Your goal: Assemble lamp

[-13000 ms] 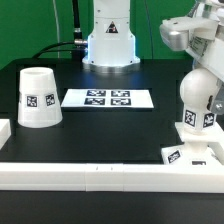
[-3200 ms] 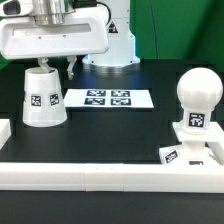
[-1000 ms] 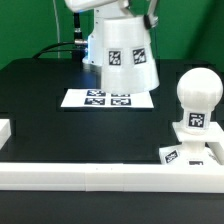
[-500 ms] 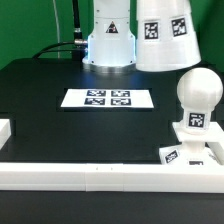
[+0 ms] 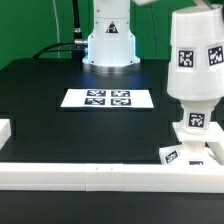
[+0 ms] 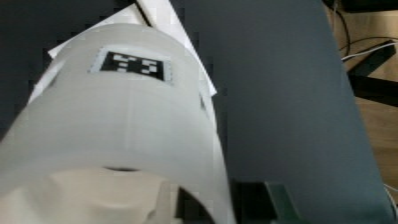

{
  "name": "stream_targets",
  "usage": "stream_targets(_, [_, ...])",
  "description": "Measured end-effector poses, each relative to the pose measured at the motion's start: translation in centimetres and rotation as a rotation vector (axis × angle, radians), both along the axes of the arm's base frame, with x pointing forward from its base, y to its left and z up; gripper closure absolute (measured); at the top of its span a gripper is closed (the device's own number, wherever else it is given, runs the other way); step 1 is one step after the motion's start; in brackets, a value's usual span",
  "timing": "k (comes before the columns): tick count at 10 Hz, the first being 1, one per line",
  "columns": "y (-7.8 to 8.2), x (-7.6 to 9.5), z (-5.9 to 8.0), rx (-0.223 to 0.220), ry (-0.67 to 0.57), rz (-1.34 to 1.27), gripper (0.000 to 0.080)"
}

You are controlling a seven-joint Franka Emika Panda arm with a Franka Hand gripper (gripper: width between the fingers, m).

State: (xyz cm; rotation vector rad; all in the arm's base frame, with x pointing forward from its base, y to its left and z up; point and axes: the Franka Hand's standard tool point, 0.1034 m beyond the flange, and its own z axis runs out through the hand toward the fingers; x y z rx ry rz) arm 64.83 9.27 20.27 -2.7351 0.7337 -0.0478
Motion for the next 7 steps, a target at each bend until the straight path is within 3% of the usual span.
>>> stream_targets(5, [0.4, -1.3, -4.6, -0.018, 0.039, 0.002, 0.0752])
stream_targets(7, [0.4, -1.1, -5.0, -0.021, 0.032, -0.001, 0.0752])
